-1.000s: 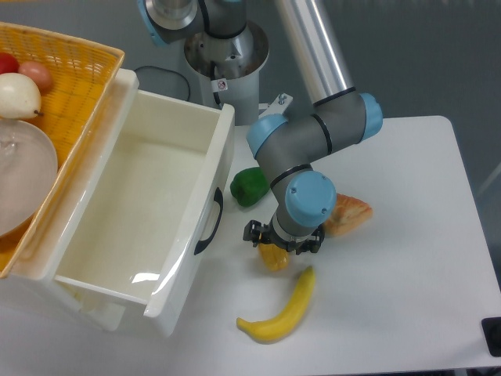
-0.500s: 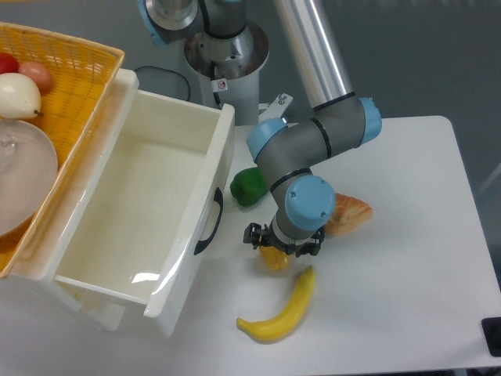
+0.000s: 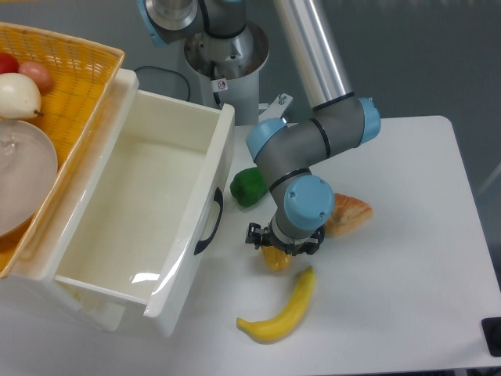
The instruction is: Pick up the yellow pepper
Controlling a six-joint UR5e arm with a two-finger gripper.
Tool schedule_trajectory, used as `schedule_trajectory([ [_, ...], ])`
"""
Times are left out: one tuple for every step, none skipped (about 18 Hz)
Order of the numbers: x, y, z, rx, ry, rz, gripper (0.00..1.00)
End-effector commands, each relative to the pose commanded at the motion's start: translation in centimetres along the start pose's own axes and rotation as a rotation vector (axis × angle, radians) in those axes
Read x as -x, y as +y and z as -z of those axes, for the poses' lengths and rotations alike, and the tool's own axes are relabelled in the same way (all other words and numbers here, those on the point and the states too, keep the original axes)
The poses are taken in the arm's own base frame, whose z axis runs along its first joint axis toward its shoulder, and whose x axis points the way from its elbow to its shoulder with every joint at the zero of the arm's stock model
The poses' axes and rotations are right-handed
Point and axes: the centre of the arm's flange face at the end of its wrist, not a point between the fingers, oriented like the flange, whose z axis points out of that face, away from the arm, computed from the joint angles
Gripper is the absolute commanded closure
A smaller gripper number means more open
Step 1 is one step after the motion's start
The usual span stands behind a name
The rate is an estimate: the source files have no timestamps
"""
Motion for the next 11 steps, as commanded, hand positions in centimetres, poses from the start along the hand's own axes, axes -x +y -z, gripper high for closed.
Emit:
schedule_trajectory([
  [-0.1,-0.1,0.1,-0.001,-0.001,0.001,0.38],
  [-0.2,-0.1,0.0,-0.001,-0.001,-0.002,0.4],
  [-0.2,-0.1,0.1,-0.002,-0.002,-0.002,0.42],
  [-0.2,-0.1,0.4,-0.008,-0.002,-0.004,0.44],
  [-0.2,-0.2,0.8,-0.014,-0.006,-0.004,0.44],
  [-0.2,-0.3,0.9,-0.017,-0.007,-0.009,0.45],
  [-0.2,-0.3,0.9,-0.017,-0.007,-0.011,0.45],
  [-0.1,-0.3,1.0,-0.018,-0.009,-0.015,0.45],
  [0.0,-0.5,1.4,-0.026,-0.012,-0.016,0.45],
  [0.2,-0.6,2.0,-0.035,-0.018,-0.016,0.45],
  [0.3,-0.8,2.4,-0.043,-0.021,-0.015,0.45],
])
